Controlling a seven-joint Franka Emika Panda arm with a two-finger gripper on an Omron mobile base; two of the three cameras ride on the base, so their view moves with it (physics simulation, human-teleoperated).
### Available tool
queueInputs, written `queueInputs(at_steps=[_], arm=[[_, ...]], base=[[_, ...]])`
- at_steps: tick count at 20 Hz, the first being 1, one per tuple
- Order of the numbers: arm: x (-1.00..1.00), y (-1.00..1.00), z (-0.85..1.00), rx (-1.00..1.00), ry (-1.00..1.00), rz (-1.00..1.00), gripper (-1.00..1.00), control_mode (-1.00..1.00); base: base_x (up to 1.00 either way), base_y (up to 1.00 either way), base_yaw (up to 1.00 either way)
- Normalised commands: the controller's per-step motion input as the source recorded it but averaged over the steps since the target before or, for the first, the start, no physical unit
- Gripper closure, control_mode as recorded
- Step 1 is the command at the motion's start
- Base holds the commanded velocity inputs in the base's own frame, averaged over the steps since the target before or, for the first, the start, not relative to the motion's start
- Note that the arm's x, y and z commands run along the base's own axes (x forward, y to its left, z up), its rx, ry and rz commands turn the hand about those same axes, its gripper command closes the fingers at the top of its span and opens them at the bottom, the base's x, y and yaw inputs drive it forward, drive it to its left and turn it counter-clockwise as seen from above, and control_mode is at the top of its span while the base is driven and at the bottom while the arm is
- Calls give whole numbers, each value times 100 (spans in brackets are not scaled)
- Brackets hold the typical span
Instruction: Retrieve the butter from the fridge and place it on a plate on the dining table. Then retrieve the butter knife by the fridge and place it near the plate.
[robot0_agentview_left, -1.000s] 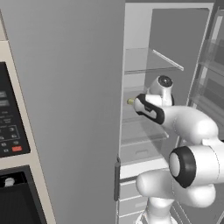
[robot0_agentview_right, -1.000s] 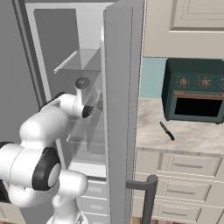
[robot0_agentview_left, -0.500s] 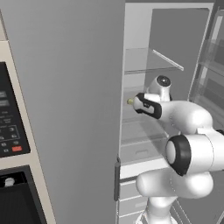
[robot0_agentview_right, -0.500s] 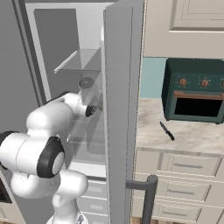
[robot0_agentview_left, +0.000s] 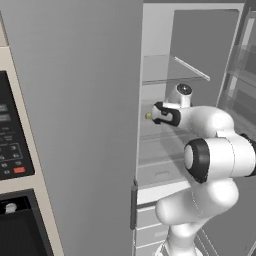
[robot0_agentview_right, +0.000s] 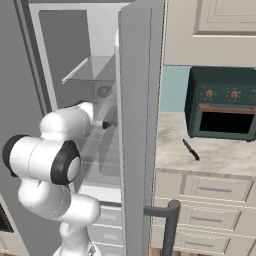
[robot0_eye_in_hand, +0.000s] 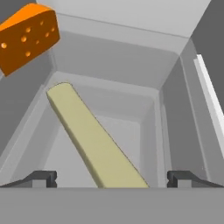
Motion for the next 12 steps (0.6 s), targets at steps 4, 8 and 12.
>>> queueInputs(at_steps=[4,8,12], arm=[[36,-7,-16,1,3,1,-100,-100],[41,-5,-24,0,9,0,-100,-100],[33,0,-26,0,7,1,-100,-100]], base=[[0,0,0],[0,0,0],[0,0,0]])
